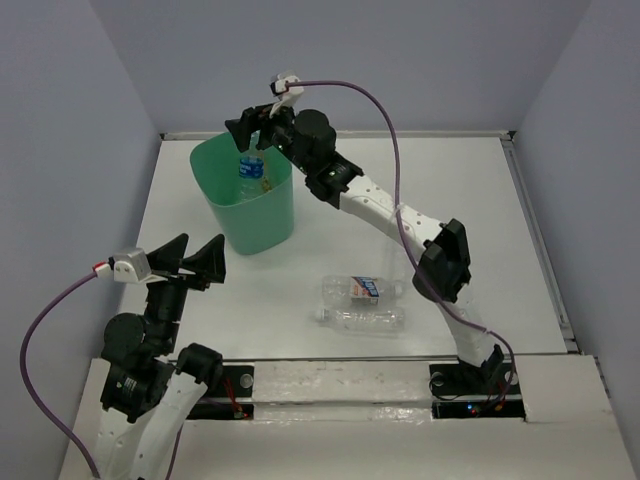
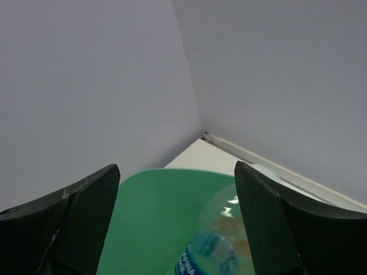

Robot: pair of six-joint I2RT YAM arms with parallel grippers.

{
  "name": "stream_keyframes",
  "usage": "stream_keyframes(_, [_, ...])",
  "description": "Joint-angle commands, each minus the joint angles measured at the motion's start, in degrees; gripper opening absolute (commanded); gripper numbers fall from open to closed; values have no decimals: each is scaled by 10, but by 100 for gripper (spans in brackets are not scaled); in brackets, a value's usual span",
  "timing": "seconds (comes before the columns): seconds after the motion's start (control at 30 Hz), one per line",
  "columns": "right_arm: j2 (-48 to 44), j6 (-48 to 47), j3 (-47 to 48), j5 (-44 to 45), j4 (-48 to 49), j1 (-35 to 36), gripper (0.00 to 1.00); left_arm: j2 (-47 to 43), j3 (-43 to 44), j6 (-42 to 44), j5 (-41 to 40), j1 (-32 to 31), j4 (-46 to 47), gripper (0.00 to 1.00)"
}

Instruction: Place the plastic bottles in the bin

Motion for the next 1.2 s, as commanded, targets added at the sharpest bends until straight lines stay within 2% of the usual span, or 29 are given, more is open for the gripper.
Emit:
stream_keyframes(0.0, [-100,-6,-85,-12,60,6,87,-9,8,0,-8,-1,18,99])
stream_keyframes(0.07, [-135,-2,-140,12,87,6,87,-9,8,-1,-9,0,16,99])
stream_keyframes(0.13, [-206,-7,-241,48,103,6,86,-10,9,0,-9,0,16,99])
stream_keyframes(0.17, [-259,-16,-313,97,96,6,82,-10,9,0,-11,-1,14,99])
stream_keyframes(0.2, [-260,-16,-314,122,96,6,81,-10,9,0,-11,-1,14,99])
stream_keyframes(0.27, [-332,-20,-407,214,45,6,80,-11,9,-1,-8,-1,14,99])
stream_keyframes(0.37, [-410,10,-517,280,-69,-32,82,-14,8,-1,-7,-1,19,99])
stream_keyframes(0.4, [-428,42,-545,285,-137,-51,89,-16,8,0,-6,-1,18,99])
stream_keyframes(0.5, [-468,103,-623,220,-267,-156,97,-18,8,-1,-5,-1,18,99])
stream_keyframes(0.6, [-473,116,-661,176,-318,-216,99,-18,8,-1,-7,-1,18,99])
stream_keyframes(0.8, [-450,110,-666,157,-345,-221,100,-12,8,0,-6,0,18,99])
stream_keyframes(1.17, [-323,123,-657,138,-358,-246,99,-17,8,-1,-2,0,16,99])
